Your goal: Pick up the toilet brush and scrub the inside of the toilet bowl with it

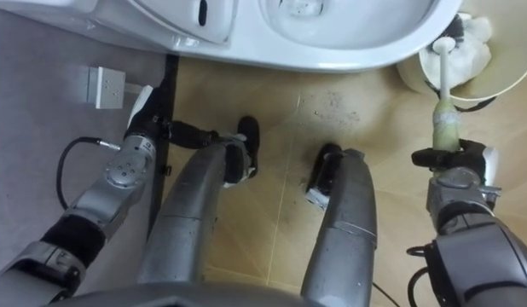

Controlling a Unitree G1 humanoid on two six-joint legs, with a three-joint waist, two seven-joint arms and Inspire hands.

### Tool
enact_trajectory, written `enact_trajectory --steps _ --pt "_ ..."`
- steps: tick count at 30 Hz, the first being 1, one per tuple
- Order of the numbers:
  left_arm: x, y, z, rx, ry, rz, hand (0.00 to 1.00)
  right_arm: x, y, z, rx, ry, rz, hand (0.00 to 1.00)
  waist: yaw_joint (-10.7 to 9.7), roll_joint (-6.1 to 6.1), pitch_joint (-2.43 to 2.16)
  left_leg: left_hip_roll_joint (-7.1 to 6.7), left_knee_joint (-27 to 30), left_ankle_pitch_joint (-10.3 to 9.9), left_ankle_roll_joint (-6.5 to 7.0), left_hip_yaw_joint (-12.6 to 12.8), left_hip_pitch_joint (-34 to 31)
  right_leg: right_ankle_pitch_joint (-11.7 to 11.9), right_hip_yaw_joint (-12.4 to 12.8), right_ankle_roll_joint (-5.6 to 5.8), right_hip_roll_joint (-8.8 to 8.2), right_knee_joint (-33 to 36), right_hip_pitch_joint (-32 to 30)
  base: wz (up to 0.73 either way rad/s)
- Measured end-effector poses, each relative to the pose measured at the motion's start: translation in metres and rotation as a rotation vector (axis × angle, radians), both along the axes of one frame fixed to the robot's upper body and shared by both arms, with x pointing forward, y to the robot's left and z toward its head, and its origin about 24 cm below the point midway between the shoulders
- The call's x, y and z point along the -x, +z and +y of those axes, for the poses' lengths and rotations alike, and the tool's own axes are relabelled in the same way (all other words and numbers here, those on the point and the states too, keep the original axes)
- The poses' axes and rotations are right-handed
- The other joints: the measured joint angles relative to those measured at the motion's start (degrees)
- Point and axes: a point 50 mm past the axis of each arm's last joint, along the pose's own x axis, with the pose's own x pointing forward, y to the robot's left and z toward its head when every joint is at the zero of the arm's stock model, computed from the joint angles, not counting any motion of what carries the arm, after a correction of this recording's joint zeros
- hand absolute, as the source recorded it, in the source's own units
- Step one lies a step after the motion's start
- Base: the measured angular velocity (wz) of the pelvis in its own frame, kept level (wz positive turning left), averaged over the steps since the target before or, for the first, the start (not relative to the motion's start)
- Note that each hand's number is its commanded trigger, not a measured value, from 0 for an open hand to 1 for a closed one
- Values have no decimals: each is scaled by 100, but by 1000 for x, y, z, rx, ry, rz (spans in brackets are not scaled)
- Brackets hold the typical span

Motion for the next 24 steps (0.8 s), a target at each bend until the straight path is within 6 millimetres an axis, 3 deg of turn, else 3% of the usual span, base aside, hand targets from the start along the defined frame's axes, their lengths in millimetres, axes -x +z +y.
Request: enact_trajectory --steps 15,24 --pt "6 -2 1 14 7 5 0 9 -6 0 -15 0 26 100 -6 8 -5 5 -66 -2 -15 3 179 -20 -20 -7 -3 -45 183 0" --pt "22 -10 9 13 24 36 0 33 -25 7 -128 -34 63 100 -3 23 -21 117 -536 4 -21 -10 962 76 -259 28 125 -717 1097 -3"
